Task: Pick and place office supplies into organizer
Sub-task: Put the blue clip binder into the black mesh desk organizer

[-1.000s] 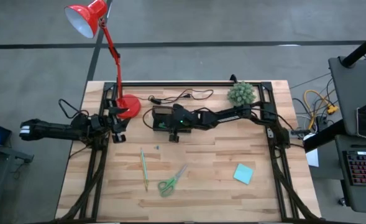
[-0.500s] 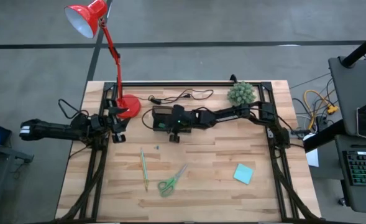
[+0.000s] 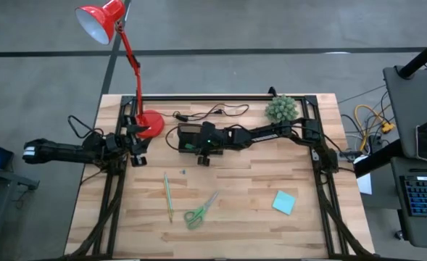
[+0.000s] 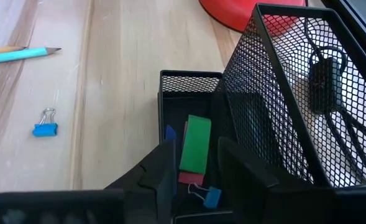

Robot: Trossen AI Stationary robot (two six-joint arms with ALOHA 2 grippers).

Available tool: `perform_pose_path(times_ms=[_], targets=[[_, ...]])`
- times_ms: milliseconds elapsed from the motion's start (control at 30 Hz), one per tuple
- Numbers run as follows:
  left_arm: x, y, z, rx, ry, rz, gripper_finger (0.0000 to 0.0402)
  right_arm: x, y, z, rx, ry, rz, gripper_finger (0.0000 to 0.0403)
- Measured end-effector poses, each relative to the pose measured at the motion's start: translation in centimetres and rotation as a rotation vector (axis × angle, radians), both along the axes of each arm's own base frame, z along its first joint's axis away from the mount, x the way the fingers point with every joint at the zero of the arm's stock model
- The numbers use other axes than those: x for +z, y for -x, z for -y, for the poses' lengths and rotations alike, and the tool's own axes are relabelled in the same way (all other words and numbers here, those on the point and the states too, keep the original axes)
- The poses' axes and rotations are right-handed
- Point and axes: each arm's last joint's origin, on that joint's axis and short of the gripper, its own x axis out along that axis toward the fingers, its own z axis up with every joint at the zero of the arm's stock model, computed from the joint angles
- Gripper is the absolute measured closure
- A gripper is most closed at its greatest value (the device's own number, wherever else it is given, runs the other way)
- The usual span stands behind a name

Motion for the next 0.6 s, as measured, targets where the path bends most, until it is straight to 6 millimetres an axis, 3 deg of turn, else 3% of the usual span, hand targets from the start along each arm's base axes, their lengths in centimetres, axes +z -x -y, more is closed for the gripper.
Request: perform_pose_path(times_ms=[133, 300, 467, 600], targets=[[0.0, 0.0, 0.0, 0.0, 0.0, 0.0, 0.0246, 0.6, -0.1, 0.0, -0.018, -0.022, 0.019, 0.028], [0.0, 0.0, 0.0, 0.0, 0.0, 0.0, 0.0246, 2.7, -1.1, -1.0, 0.015, -0.088, 0.098, 0.0275], [0.0, 0.0, 0.0, 0.0, 0.0, 0.0, 0.0246, 4.5, -2.1, -3.8, 0.111, -0.131, 0.156, 0.0273], [0.0, 0.0, 0.0, 0.0, 0.0, 0.0, 0.0246, 4.5, -2.1, -6.8, 0.198, -0.098, 0.146, 0.0273]])
